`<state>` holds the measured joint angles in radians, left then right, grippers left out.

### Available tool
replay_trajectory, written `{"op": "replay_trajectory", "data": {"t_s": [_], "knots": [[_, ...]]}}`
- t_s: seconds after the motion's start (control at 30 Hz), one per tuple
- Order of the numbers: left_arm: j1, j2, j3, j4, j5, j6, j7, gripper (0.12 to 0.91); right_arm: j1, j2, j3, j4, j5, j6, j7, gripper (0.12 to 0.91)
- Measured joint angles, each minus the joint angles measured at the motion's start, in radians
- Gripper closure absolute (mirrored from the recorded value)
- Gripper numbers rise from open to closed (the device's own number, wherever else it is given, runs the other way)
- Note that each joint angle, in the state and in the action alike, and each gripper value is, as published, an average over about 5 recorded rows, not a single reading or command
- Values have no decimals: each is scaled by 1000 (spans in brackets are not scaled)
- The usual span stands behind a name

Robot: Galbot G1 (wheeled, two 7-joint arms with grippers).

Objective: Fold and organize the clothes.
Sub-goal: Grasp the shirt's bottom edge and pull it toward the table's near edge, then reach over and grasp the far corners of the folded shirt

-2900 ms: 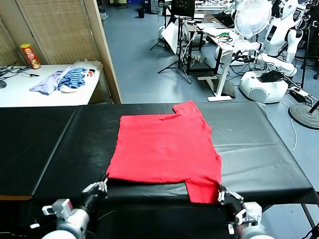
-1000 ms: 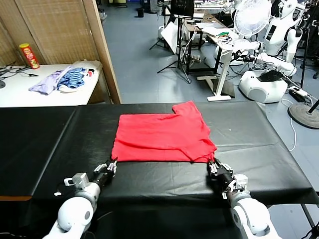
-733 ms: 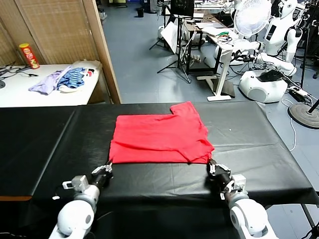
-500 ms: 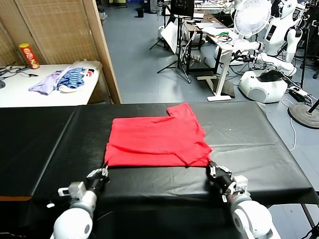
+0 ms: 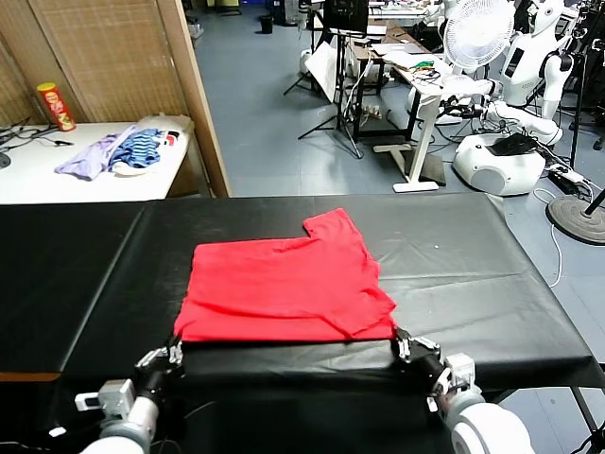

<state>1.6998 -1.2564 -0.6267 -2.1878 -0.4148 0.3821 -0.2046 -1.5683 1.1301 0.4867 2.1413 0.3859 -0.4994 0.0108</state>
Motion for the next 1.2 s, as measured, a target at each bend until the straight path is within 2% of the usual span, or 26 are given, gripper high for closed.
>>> {"op": "replay_trajectory", "data": {"t_s": [0.13,0.27,0.33,0.5,0.6,0.7,0.8,0.9,1.0,1.2], "knots": [[31,0,-19,-25,3,27,-6,409,3,-15,17,43,37,-18,13,261],[58,10,-45,-58,-3,63,-4,258,70,-27,18,52,69,-24,34,230],[54,21,-56,-76,-16,86,-6,239,132,-29,6,32,73,-23,47,228],[-51,76,-46,-77,-85,153,-53,232,335,-26,-58,-79,85,-36,99,227],[-171,121,-23,-33,-158,195,-52,232,480,-15,-117,-183,90,-45,133,227],[-311,168,9,47,-230,231,-52,232,625,6,-180,-315,90,-46,147,227],[-456,204,51,153,-284,266,-45,232,761,37,-234,-467,90,-42,137,227],[-599,217,109,277,-315,280,-18,232,880,79,-273,-625,89,-39,121,227],[-735,217,172,411,-322,286,8,232,982,127,-304,-771,84,-41,104,227],[-950,198,272,665,-337,327,30,232,1118,207,-344,-991,76,-48,48,227]]}}
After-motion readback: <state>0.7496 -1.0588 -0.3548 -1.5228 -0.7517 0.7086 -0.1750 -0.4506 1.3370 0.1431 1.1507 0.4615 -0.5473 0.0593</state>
